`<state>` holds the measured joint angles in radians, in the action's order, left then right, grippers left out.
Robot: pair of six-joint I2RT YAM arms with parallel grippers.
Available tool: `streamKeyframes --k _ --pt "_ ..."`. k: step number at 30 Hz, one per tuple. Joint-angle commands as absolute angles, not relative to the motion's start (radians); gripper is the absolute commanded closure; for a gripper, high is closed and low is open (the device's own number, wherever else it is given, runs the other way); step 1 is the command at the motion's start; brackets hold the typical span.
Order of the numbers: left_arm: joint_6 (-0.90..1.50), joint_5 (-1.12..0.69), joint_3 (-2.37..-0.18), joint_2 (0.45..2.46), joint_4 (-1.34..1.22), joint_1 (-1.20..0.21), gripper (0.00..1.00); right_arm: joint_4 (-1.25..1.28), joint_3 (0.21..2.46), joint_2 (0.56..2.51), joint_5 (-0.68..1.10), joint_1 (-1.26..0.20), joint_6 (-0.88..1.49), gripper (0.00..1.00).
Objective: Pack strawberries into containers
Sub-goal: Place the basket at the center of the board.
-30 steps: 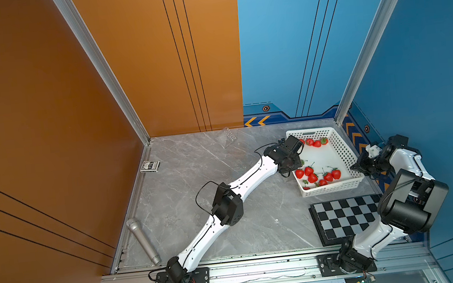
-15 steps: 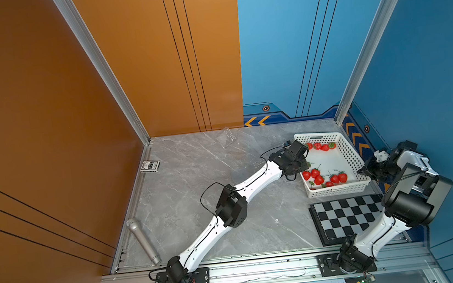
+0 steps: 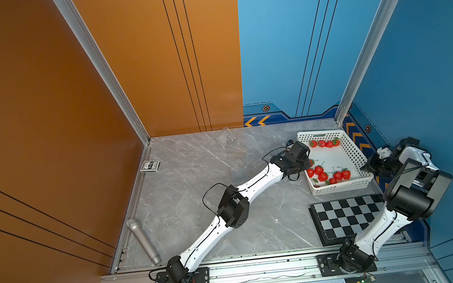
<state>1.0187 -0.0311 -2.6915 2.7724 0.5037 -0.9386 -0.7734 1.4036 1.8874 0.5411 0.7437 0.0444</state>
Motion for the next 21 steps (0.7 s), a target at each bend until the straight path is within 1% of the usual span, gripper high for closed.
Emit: streamKeyframes --k 1,7,9,10,11,12,17,21 --pt "1.007 -0.134 -2.715 2.793 0.547 -0.953 0.81 -0.624 1.454 1.909 0.453 0.751 0.215 1.0" --pt "1.002 -0.13 -2.675 2.792 0.548 -0.939 0.77 -0.612 1.427 1.903 0.394 0.7 0.201 1.0" --pt "1.008 -0.13 -2.651 2.782 0.548 -0.933 0.73 -0.611 1.422 1.906 0.386 0.685 0.198 1.0" --pt "1.003 -0.119 -2.635 2.772 0.55 -0.933 0.69 -0.611 1.421 1.91 0.378 0.678 0.196 1.0" --pt "0.993 -0.092 -2.618 2.755 0.554 -0.936 0.64 -0.611 1.42 1.913 0.368 0.672 0.194 1.0" --pt "0.981 -0.078 -2.598 2.74 0.554 -0.937 0.63 -0.611 1.417 1.916 0.363 0.668 0.193 1.0" --pt "0.971 -0.082 -2.575 2.723 0.554 -0.924 0.66 -0.623 1.42 1.938 0.344 0.65 0.174 1.0" --pt "0.979 -0.115 -2.582 2.738 0.554 -0.921 0.69 -0.682 1.439 1.953 0.328 0.609 0.11 1.0"
